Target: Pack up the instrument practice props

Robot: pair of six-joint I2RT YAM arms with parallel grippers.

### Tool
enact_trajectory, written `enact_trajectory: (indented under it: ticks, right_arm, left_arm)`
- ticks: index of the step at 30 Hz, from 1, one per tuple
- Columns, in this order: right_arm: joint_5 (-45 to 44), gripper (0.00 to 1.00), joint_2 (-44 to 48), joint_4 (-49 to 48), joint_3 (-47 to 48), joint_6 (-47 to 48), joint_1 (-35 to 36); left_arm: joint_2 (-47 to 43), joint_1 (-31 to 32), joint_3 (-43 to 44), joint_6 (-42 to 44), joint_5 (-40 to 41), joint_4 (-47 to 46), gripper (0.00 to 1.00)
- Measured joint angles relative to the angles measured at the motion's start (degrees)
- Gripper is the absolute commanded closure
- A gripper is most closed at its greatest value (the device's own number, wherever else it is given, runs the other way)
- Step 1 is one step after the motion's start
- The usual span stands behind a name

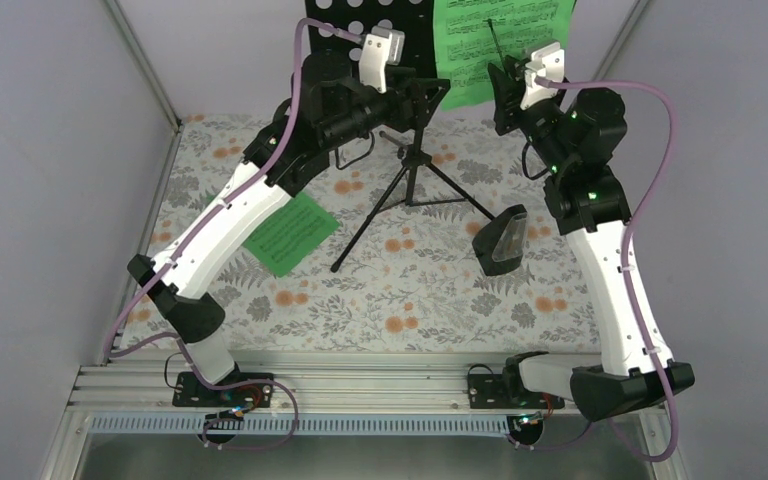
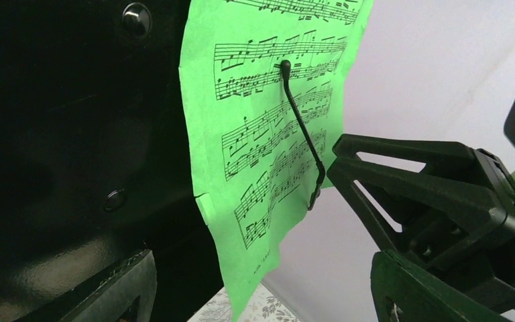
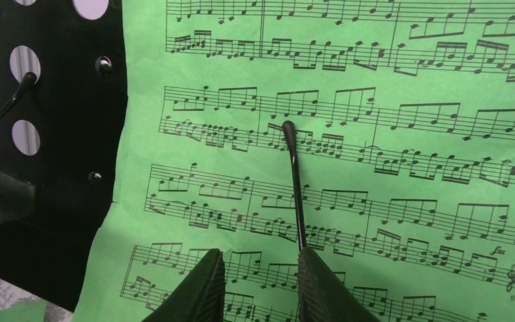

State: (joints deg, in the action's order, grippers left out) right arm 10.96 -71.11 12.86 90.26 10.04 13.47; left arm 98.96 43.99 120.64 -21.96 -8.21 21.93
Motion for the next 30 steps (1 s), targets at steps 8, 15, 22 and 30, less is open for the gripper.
enact_trajectory:
  ticks: [8,15,22,30]
  right_arm:
    - [-4.2,0.79,-1.0,-1.6,-0.2,1.2,0.9]
    - [-6.8,0.88,-2.4,-2.4,-0.2,2.1,1.2]
    - [-9.2,0.96,-2.4,-4.3,-1.8,2.6,1.2]
    - [-10.1,0.97,-2.4,-5.8,-2.6,3.2,1.5]
  left_arm:
    - [1.8,0.1,2.0,-0.9,1.4,0.4,0.20]
    - [3.6,0.3,4.3,-1.0,2.3,2.0,0.20]
    - [4.5,0.5,4.8,-1.0,2.5,2.6,0.19]
    - [5.9,0.7,6.8,-1.4,2.8,3.8,0.10]
